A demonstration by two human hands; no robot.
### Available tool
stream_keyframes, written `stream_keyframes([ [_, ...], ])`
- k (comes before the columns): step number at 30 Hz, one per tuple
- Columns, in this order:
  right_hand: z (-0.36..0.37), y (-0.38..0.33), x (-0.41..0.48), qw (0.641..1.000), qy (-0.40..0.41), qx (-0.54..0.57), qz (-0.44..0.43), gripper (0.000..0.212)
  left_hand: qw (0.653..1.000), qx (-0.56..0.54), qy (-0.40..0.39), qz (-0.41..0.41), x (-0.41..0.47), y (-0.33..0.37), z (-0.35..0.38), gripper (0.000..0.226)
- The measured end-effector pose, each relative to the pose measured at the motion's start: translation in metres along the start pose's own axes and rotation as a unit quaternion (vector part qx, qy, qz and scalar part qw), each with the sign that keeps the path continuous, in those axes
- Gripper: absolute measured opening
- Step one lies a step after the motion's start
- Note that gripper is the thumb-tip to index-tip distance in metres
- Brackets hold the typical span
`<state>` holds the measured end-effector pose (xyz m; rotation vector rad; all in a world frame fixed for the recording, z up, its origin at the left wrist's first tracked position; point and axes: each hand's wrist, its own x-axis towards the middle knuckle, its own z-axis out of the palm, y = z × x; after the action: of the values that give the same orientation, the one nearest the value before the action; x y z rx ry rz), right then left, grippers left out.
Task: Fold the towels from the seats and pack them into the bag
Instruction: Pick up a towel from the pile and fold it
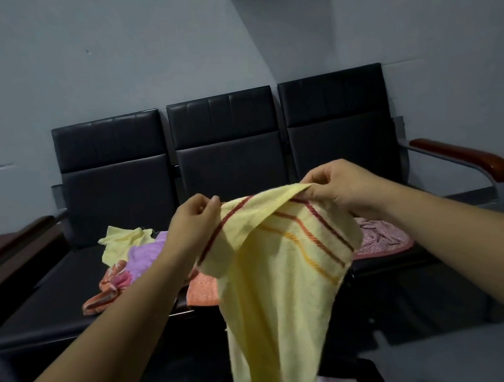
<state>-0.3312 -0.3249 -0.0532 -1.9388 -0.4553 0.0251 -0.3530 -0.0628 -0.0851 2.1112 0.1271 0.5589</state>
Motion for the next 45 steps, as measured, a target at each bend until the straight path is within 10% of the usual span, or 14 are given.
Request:
stream_keyframes([
  [3, 0.0, 0.002, 0.001, 0.999, 0.028, -0.034, -0.015, 0.012, 0.997, -0.011, -0.062, 0.047, -0.004, -0.002, -0.001, 0.007],
  [8, 0.023, -0.012, 0.006, 0.997, -0.011, -0.072, -0.032, 0.017, 0.964, -0.106, -0.22, 0.107, -0.034, 0.024, 0.024, 0.026],
  [15, 0.021, -0.018, 0.016, 0.981, -0.018, -0.182, -0.066, 0.012, 0.976, 0.123, -0.107, 0.142, -0.024, 0.019, 0.031, 0.012],
  [22, -0.004, 0.027, 0.023, 0.861, -0.059, -0.503, -0.034, 0.009, 0.964, 0.205, -0.122, 0.115, -0.012, -0.002, 0.025, 0.02],
  [29, -0.017, 0.044, 0.027, 0.952, 0.036, -0.302, -0.032, 0.006, 0.934, 0.249, -0.182, 0.182, -0.005, -0.016, 0.031, 0.025],
  [39, -0.03, 0.065, 0.019, 0.849, 0.078, -0.522, -0.029, 0.014, 0.901, 0.356, -0.163, 0.185, 0.02, -0.025, -0.006, 0.014],
  [45, -0.042, 0.042, 0.044, 0.973, 0.21, -0.096, -0.023, 0.008, 0.911, 0.345, -0.108, 0.201, 0.06, 0.027, -0.037, 0.016],
])
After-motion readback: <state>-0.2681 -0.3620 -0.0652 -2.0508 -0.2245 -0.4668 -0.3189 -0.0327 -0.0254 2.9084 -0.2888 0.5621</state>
